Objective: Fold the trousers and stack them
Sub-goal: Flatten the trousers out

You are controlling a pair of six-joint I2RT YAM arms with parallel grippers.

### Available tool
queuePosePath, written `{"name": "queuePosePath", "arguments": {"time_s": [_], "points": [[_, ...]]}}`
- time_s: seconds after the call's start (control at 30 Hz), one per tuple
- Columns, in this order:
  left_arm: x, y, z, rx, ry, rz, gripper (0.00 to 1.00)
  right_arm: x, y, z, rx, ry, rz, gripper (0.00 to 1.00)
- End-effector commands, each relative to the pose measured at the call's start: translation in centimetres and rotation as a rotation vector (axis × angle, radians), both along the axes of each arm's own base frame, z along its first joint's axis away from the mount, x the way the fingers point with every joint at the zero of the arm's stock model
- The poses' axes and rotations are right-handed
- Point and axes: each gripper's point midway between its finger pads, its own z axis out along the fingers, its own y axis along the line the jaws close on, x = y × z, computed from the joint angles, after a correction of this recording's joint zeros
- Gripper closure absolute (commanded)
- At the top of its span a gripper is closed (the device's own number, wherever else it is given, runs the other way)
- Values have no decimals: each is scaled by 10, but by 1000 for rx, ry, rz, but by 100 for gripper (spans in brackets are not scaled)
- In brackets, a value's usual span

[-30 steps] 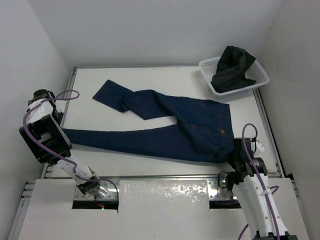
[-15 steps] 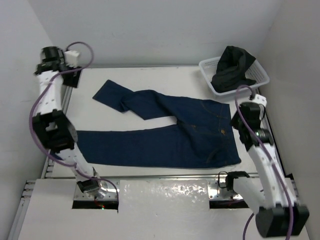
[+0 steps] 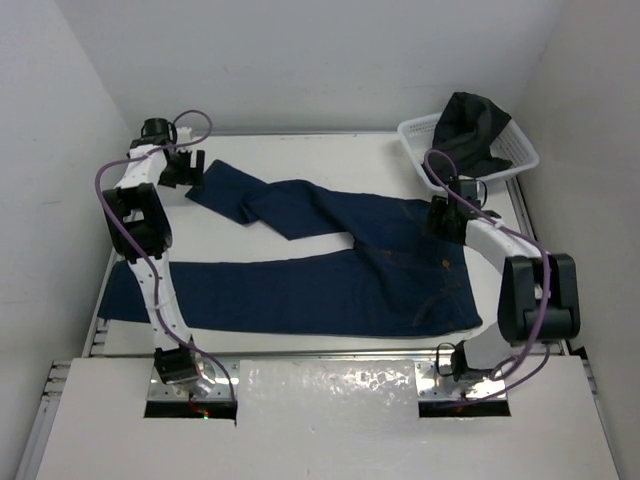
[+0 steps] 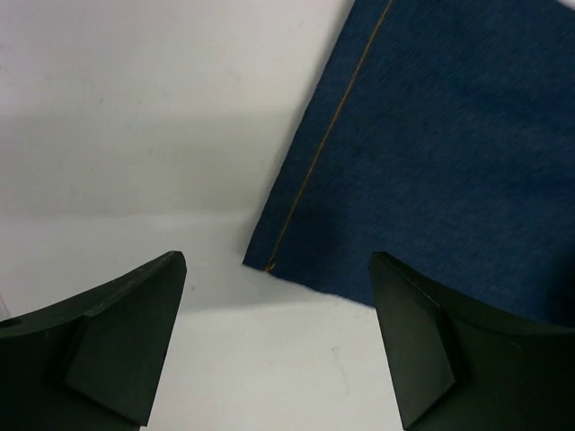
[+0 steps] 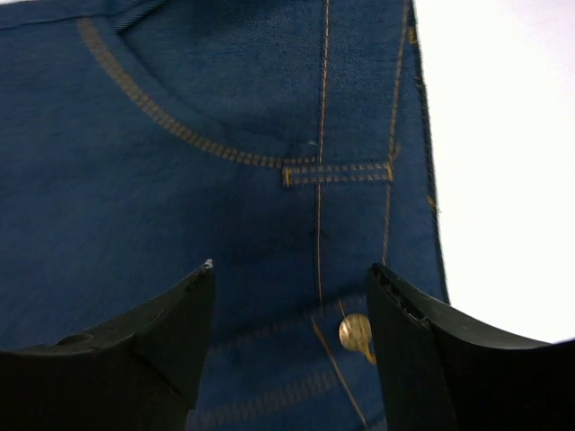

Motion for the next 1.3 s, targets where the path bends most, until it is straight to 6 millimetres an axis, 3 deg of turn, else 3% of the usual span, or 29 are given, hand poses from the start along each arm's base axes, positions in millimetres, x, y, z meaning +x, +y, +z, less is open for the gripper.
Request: {"name": "queuePosePath", "arguments": {"time_s": [0.0,0.07,0.17,0.3,0.43,0.47,0.53,0.57,0.6,0.63,0.67,0.7,0.77,0.8,0.83,0.9,0.93,1.0,1.03,1.13,1.27], "points": [[21,-18,8,-31,-77,2,18,22,-6,-8,17,-34,-48,34],[19,-21,1,-30,-63,5,18,23,-16,-24,37,-1,-110,34],[12,-22,-16,-22,-17,0,18,27,-16,-39,47,40,-116,33],[-10,-31,-33,-51,71,-20,21,27,-15,-48,55,57,-125,32],[-26,-22,-57,12,136,11,28,25,-24,-54,12,75,-155,30],[-30,-17,-68,38,164,25,33,25,-24,-56,10,83,-158,30],[-32,-14,-75,51,182,31,59,23,-23,-66,14,115,-159,33],[-32,-17,-79,37,188,26,69,19,-21,-70,27,135,-153,43],[-34,-19,-80,25,191,17,94,16,-19,-73,32,151,-151,51],[-35,-22,-79,12,192,12,100,15,-18,-73,41,144,-155,59],[-35,-25,-71,-6,176,2,100,7,-16,-78,50,156,-154,72],[-40,-25,-69,-17,182,-1,100,2,-16,-78,56,157,-161,78],[-49,-17,-45,-7,168,-14,100,-8,-16,-73,71,148,-168,94],[-60,0,-38,-3,176,-3,100,-10,-18,-62,77,119,-176,97],[-69,8,-15,0,163,4,100,-23,-18,-65,79,133,-177,100],[-90,41,6,39,172,22,100,-28,-19,-51,75,89,-167,100],[-105,50,28,65,180,21,100,-38,-17,-53,74,98,-159,100],[-122,71,55,159,190,-2,100,-45,-16,-48,76,93,-141,100],[-133,72,78,189,186,-19,100,-48,-14,-42,78,74,-131,100],[-154,74,116,254,196,-63,100,-48,-11,-26,85,28,-100,100],[-172,79,138,299,214,-51,100,-50,-13,-12,64,-2,-72,100]]}}
